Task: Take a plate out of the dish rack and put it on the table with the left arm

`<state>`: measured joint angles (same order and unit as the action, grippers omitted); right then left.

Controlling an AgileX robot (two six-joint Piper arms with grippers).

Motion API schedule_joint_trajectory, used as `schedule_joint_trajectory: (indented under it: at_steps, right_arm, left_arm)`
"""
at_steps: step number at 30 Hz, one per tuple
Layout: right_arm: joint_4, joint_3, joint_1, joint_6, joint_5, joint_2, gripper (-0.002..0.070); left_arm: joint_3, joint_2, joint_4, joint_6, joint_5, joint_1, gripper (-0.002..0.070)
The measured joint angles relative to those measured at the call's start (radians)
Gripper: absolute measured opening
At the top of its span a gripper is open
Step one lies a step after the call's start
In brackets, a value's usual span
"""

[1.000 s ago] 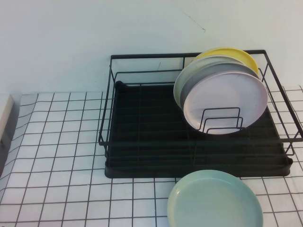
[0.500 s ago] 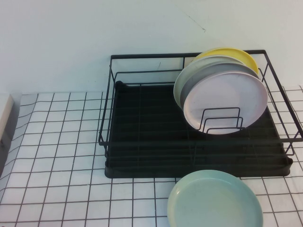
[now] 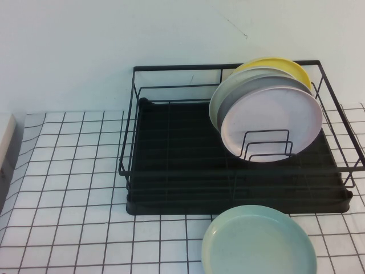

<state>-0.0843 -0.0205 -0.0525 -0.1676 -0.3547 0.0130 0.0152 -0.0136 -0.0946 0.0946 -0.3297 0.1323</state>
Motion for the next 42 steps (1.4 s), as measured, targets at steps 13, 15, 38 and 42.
schedule_joint_trajectory:
  at_steps: [13,15,38,42]
  right_arm:
    - [0.000,0.000,0.000,0.000,0.000,0.000,-0.0003]
    - [0.000,0.000,0.000,0.000,0.000,0.000,-0.0003]
    - [0.000,0.000,0.000,0.000,0.000,0.000,-0.0003]
    - [0.000,0.000,0.000,0.000,0.000,0.000,-0.0003]
  left_arm:
    - [0.000,0.000,0.000,0.000,0.000,0.000,-0.0003]
    - [0.000,0.000,0.000,0.000,0.000,0.000,-0.0003]
    - [0.000,0.000,0.000,0.000,-0.001,0.000,-0.0003]
    - [0.006,0.000,-0.003,0.000,0.058,0.000,-0.0003]
